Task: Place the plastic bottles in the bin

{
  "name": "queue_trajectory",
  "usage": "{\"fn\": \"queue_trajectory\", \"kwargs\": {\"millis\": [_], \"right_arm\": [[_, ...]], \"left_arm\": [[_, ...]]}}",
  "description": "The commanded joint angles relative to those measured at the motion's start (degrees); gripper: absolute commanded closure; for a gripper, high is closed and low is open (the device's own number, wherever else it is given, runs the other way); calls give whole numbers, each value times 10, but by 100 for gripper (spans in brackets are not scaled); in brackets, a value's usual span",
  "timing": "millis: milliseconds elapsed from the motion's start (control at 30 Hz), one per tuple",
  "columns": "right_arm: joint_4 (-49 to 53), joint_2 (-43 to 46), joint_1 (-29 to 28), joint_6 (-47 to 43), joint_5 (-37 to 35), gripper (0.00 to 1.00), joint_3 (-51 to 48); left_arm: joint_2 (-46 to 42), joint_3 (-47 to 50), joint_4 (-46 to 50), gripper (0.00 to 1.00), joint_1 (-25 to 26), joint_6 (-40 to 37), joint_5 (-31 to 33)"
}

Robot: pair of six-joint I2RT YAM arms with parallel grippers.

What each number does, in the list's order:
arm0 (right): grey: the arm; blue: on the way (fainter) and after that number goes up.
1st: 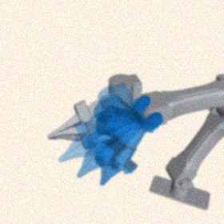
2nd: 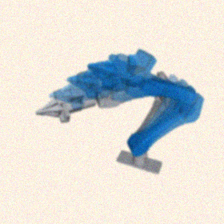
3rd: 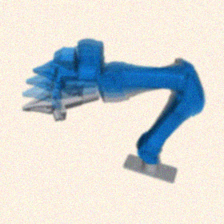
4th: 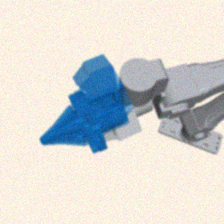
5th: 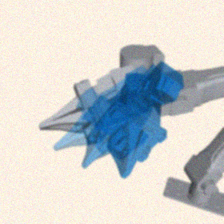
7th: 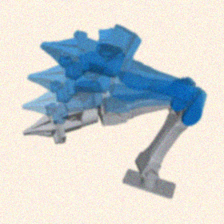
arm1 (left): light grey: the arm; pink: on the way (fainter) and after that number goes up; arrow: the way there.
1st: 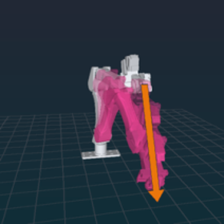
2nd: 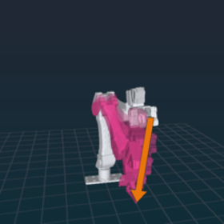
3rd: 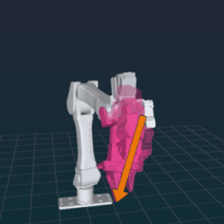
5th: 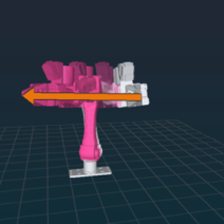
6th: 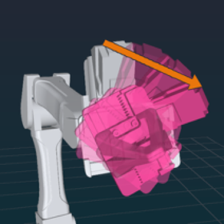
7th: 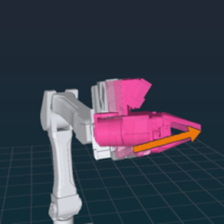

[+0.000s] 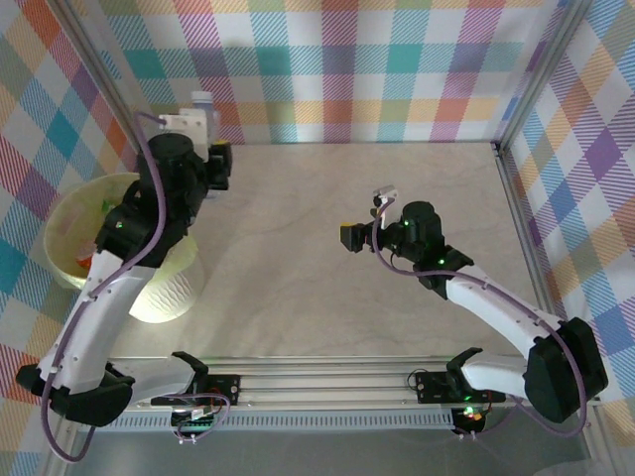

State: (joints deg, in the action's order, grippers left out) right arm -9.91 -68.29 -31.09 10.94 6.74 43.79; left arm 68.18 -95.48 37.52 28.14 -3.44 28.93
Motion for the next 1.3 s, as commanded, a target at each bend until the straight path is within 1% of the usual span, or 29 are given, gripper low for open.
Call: {"fn": "queue_trajectory", "kwargs": {"millis": [0,67,200,300,433,500,567,633,733,833,933,1033,1100,1267], "right_arm": [[-22,-7,2,10,10,0,24],[-22,-10,2,10,10,0,26],[-23,-16,1,14,9,0,26],[-22,-20,2,15,9,0,27],[-21,-23,2,12,11,0,28],[-20,-26,2,7,12,0,29],[-18,-29,2,1,15,0,33],[-10,-33,2,-7,17,0,39],[10,-44,2,-19,24,0,60],[25,-50,2,-22,43,0,82],[30,-49,2,-12,49,0,94],[35,-47,2,-7,50,0,100],[46,-47,1,-9,50,0,106],[58,-43,2,-8,46,0,113]], "left_arm": [[2,-32,61,57,-33,-41,116],[-1,-37,72,57,-71,-43,123],[-9,-32,93,58,-167,-34,85],[-8,-25,118,58,-226,-24,78],[-15,-14,155,59,-303,14,76],[-20,-2,163,58,-349,38,61],[-18,1,179,58,-380,59,50],[-9,-9,209,57,-389,87,51],[5,-23,252,55,-390,134,38],[22,-32,288,51,-392,176,63],[32,-22,297,50,-412,193,77],[38,-12,291,47,-444,198,48],[44,-12,286,41,-471,198,18],[73,-41,299,17,-481,200,-8]]}}
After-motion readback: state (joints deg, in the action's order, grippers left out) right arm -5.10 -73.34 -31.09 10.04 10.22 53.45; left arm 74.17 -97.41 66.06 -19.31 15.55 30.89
